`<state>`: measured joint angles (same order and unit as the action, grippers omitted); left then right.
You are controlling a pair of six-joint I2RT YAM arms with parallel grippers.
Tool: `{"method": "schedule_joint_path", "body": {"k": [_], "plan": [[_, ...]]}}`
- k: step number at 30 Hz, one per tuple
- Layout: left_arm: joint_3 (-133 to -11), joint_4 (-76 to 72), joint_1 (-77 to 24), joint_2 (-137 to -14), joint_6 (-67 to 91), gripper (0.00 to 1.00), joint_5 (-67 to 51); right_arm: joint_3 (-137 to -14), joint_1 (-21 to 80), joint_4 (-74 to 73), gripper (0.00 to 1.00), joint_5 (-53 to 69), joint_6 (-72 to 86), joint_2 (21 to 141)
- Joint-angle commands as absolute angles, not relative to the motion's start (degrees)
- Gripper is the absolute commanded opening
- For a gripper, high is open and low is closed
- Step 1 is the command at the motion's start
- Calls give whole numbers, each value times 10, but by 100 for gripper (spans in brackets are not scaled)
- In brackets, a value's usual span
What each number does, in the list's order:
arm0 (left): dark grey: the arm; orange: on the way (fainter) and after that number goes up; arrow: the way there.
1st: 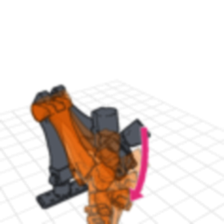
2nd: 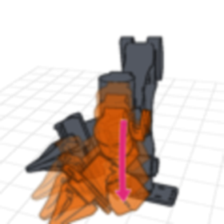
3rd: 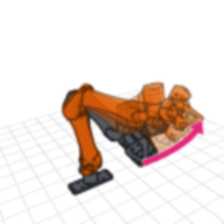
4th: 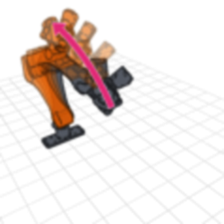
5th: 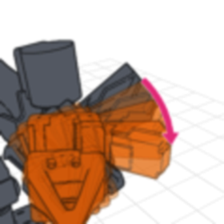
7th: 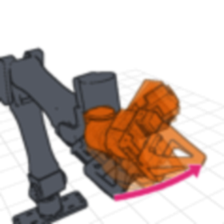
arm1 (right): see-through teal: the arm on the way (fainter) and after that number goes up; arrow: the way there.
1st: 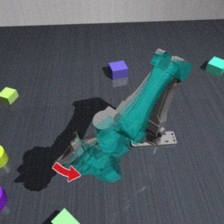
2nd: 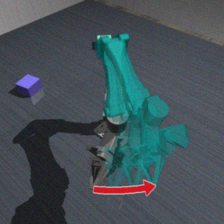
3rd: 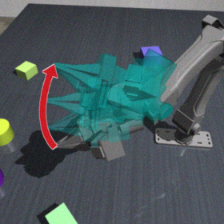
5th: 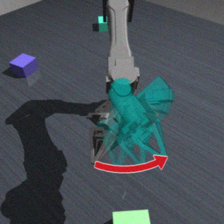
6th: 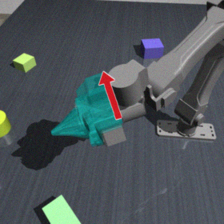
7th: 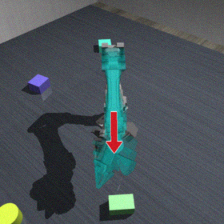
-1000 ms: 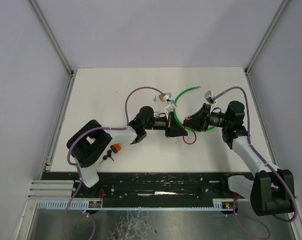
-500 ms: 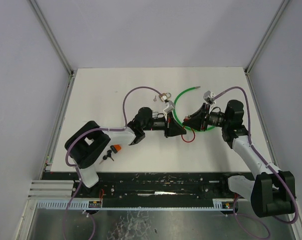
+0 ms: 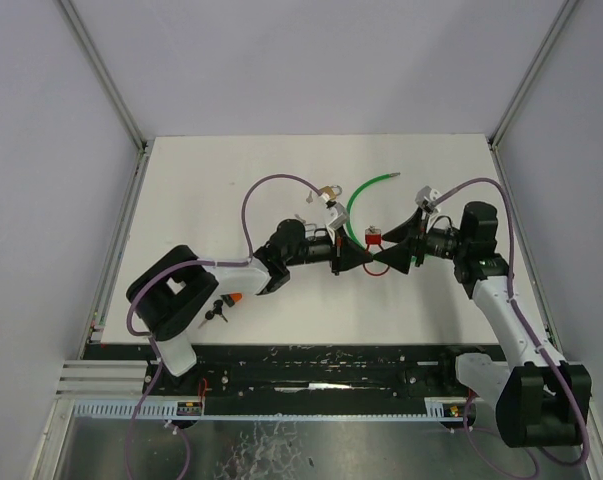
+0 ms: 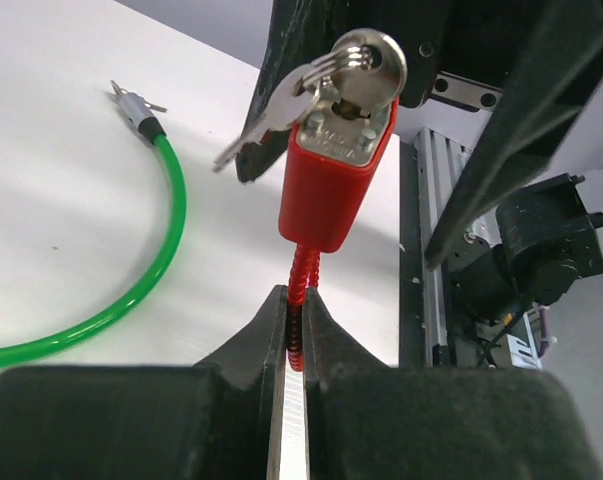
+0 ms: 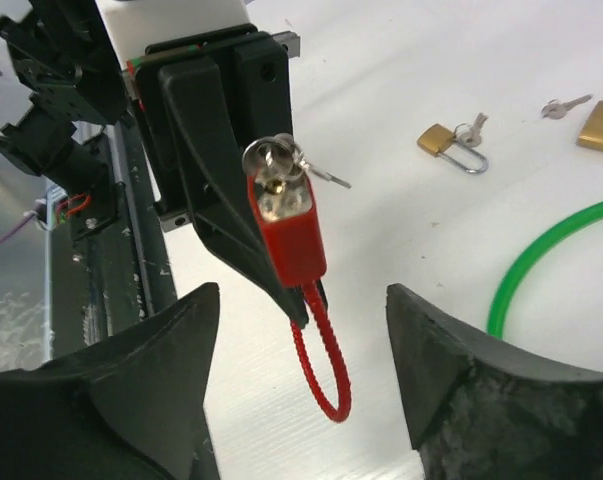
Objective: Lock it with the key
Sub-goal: Lock the lock.
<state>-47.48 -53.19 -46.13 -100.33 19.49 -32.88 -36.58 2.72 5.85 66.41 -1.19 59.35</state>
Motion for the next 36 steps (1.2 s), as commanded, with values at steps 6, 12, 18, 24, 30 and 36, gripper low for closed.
{"method": "schedule_joint_path", "body": {"k": [6, 12, 18, 24, 30, 36], "plan": [[-485, -526, -464, -981, 156, 0, -261, -451, -39, -128, 99, 674, -208, 524], [-501, -437, -507, -969, 63, 0, -163, -470, -69, -173, 99, 665, -272, 473], [-540, -328, -566, -971, -84, 0, -63, -543, -69, -256, 94, 675, -291, 488], [-557, -271, -569, -964, -168, 0, -27, -592, -69, -342, 83, 615, -271, 573], [-564, -284, -583, -994, -168, 0, 1, -567, -64, -356, 74, 603, -262, 588], [-555, -298, -605, -1000, -188, 0, 49, -551, -58, -342, 63, 589, -227, 589]]}}
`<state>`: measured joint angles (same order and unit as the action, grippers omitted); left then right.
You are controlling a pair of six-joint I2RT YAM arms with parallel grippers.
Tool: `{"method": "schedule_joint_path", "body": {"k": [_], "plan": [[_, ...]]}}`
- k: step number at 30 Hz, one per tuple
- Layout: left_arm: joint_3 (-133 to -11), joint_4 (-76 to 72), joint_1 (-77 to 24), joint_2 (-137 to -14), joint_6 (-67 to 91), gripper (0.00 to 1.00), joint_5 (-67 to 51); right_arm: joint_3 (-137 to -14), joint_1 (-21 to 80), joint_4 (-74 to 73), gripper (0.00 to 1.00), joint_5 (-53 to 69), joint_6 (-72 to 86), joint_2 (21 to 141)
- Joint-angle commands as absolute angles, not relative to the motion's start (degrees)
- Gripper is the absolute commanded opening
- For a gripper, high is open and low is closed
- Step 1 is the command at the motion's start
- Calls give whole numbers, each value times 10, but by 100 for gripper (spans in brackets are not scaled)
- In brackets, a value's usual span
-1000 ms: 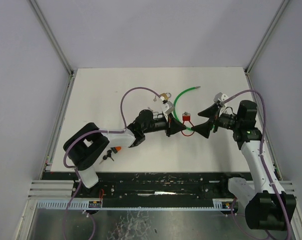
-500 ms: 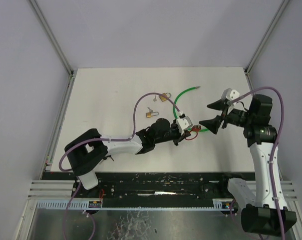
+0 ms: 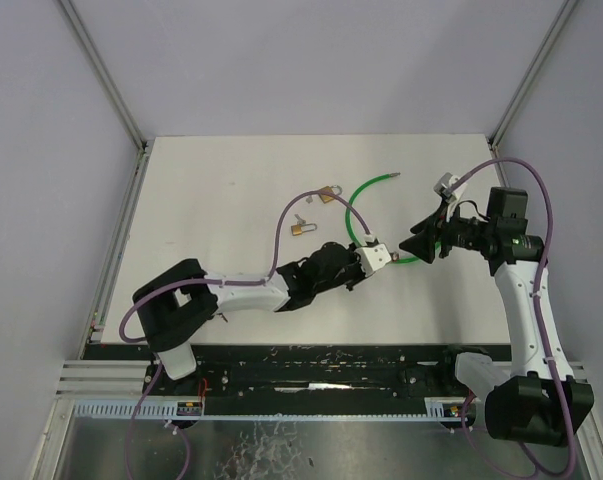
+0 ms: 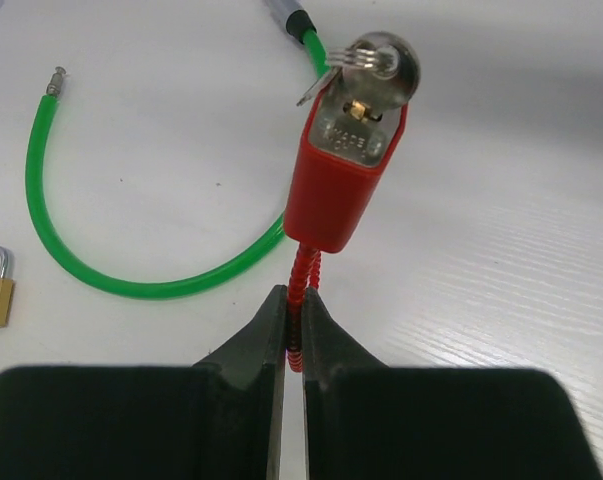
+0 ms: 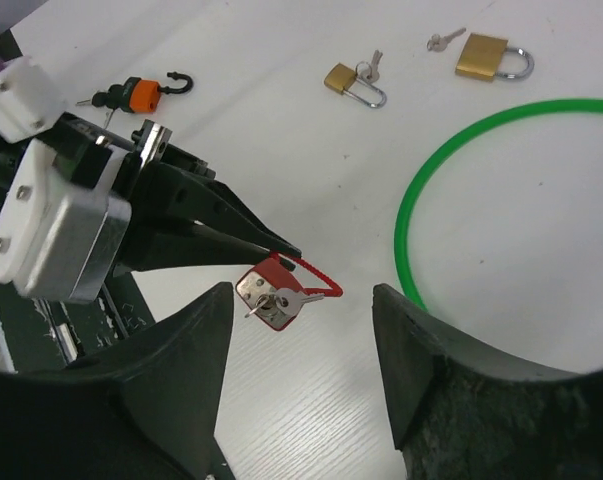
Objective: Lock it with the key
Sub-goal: Lock the lock.
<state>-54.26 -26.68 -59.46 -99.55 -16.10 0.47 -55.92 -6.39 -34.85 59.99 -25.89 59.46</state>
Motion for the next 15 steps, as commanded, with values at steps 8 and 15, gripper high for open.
{"method": "schedule_joint_path", "body": {"k": [8, 15], "plan": [[-559, -302, -608, -1009, -186, 0, 72, -519, -26, -317, 43, 549, -181, 597], [-559, -308, -612, -1014, -187, 0, 93, -514, -5, -307, 34, 532, -170, 603]]}}
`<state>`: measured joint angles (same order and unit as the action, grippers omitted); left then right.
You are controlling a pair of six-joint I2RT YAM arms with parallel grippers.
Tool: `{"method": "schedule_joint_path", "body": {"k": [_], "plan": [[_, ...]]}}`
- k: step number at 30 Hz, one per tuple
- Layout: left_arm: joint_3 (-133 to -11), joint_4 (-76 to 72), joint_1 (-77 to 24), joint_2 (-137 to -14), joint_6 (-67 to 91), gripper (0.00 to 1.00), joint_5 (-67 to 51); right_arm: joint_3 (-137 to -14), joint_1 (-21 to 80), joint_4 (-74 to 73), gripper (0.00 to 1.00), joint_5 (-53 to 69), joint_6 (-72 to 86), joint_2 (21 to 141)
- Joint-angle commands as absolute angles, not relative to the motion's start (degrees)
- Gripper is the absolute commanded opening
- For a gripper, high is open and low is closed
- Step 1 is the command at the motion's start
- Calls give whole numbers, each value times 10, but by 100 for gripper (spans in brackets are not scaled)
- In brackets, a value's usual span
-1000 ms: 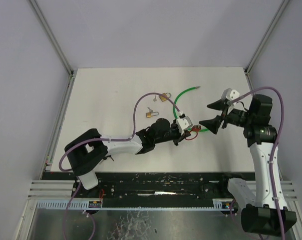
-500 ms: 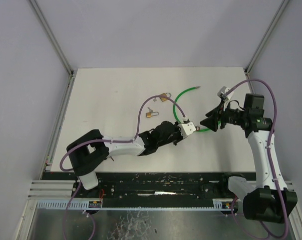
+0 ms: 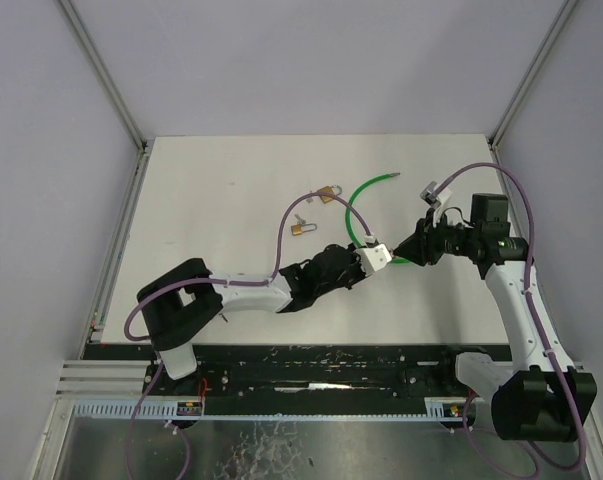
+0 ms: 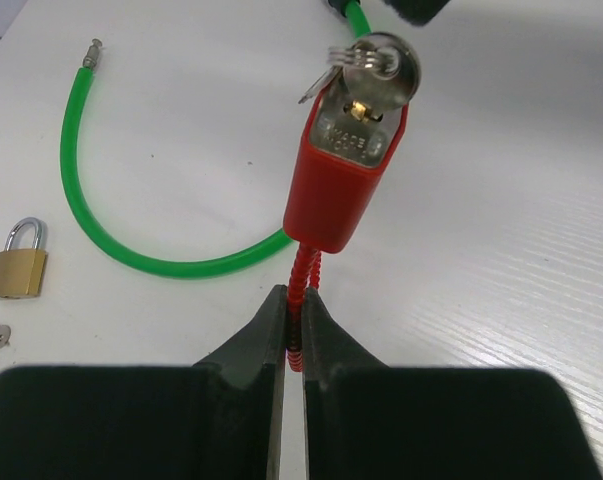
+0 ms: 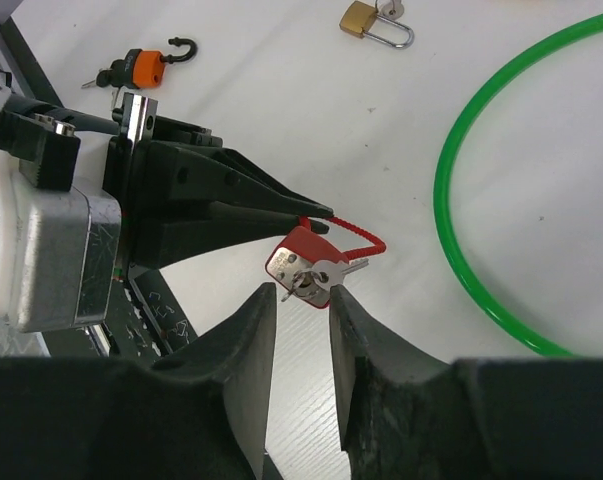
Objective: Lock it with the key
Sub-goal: Lock the lock.
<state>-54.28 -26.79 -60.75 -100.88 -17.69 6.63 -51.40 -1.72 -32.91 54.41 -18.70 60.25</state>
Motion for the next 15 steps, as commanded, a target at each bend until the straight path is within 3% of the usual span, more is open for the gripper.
{"method": "schedule_joint_path", "body": {"k": [1, 8, 15], "plan": [[-559, -309, -612, -1015, -187, 0, 94, -514, -3, -305, 33, 532, -169, 603], [-563, -309, -617, -1019, -189, 0, 105, -505, 20, -290, 32, 498, -157, 618], [-564, -310, -621, -1022, -194, 0, 109, -498, 41, -273, 21, 461, -156, 625]]}}
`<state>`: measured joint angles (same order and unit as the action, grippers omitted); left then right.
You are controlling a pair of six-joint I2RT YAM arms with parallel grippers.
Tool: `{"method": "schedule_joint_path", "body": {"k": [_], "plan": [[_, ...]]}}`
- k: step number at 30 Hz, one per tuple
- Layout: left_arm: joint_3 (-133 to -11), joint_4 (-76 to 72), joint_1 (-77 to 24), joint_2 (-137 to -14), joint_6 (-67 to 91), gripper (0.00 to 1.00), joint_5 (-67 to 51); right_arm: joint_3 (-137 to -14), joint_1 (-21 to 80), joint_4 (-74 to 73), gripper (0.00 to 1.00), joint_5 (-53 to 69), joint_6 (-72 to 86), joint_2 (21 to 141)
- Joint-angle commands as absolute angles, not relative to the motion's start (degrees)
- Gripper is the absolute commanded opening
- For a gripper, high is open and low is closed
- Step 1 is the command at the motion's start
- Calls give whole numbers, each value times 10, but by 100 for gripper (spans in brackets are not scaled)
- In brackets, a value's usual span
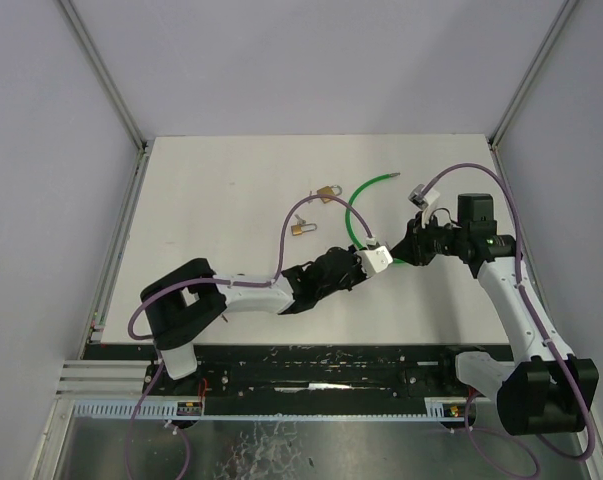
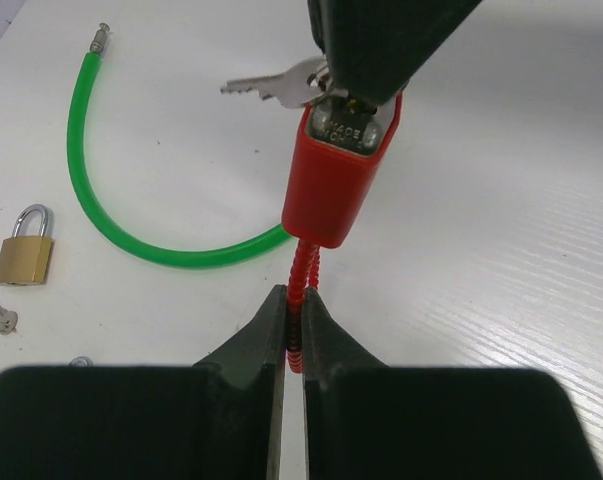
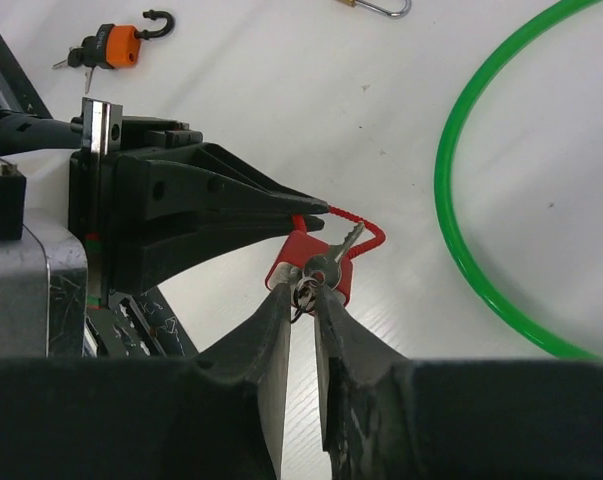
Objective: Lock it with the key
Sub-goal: Lock the lock.
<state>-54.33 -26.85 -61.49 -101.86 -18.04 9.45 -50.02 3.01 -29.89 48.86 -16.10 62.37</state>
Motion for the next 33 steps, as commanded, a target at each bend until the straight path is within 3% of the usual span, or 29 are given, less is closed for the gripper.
{"method": "schedule_joint_path", "body": {"k": [1, 3, 14, 17, 33], "plan": [[-564, -309, -620, -1022, -194, 0, 108, -498, 42, -273, 21, 457, -157, 625], [-563, -311, -621, -1021, -194, 0, 109, -498, 43, -274, 14, 453, -164, 624], [-560, -316, -621, -1018, -191, 0, 107, -491, 44, -283, 9, 444, -207, 610], [-559, -316, -620, -1016, -190, 0, 103, -485, 48, -288, 1, 450, -245, 605], [-528, -326, -620, -988, -196, 0, 13, -507, 49, -478, 0, 504, -704, 591]]}}
